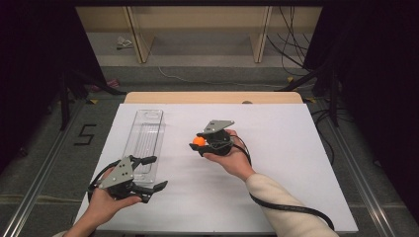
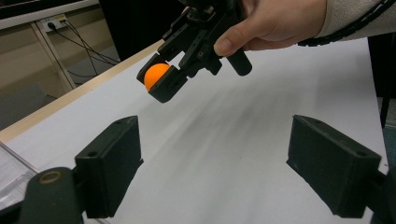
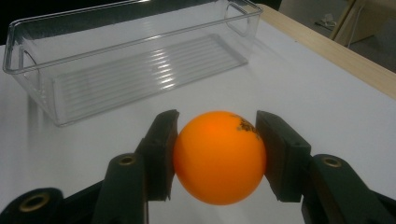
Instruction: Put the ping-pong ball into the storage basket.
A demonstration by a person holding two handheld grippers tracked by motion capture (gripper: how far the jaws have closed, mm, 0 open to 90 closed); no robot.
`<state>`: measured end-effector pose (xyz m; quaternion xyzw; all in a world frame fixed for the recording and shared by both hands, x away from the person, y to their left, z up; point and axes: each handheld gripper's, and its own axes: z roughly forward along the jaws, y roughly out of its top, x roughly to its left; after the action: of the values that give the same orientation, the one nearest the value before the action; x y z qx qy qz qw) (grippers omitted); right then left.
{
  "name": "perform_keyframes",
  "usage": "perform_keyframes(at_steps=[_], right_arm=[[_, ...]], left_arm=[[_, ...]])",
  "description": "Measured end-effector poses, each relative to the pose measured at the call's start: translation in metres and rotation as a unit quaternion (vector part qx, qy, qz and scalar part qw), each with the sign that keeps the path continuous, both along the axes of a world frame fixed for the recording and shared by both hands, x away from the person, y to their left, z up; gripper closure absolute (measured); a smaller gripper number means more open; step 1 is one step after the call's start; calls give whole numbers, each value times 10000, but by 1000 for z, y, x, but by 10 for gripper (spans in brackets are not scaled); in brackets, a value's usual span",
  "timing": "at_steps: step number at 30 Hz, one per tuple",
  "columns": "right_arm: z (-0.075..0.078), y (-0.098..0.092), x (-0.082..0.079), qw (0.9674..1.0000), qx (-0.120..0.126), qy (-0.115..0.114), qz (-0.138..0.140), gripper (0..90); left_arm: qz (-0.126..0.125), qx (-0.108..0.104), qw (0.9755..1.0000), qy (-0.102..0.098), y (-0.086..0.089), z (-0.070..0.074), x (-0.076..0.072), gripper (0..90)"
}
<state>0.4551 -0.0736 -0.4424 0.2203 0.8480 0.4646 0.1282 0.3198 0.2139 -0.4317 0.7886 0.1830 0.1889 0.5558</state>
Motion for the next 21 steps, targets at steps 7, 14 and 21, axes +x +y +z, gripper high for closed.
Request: perform_keyframes(at_steps=[7, 14, 21], right_arm=[[1, 3, 0, 10000, 8, -16, 8, 514], [2, 5, 1, 10000, 17, -17, 22, 514], [2, 7, 1, 10000, 23, -20, 30, 514]], left_arm=[[-3, 3, 10000, 2, 0, 0, 0, 171], [-5, 9, 10000, -5, 0, 0, 0, 171], [-4, 8, 10000, -3, 0, 0, 0, 171]])
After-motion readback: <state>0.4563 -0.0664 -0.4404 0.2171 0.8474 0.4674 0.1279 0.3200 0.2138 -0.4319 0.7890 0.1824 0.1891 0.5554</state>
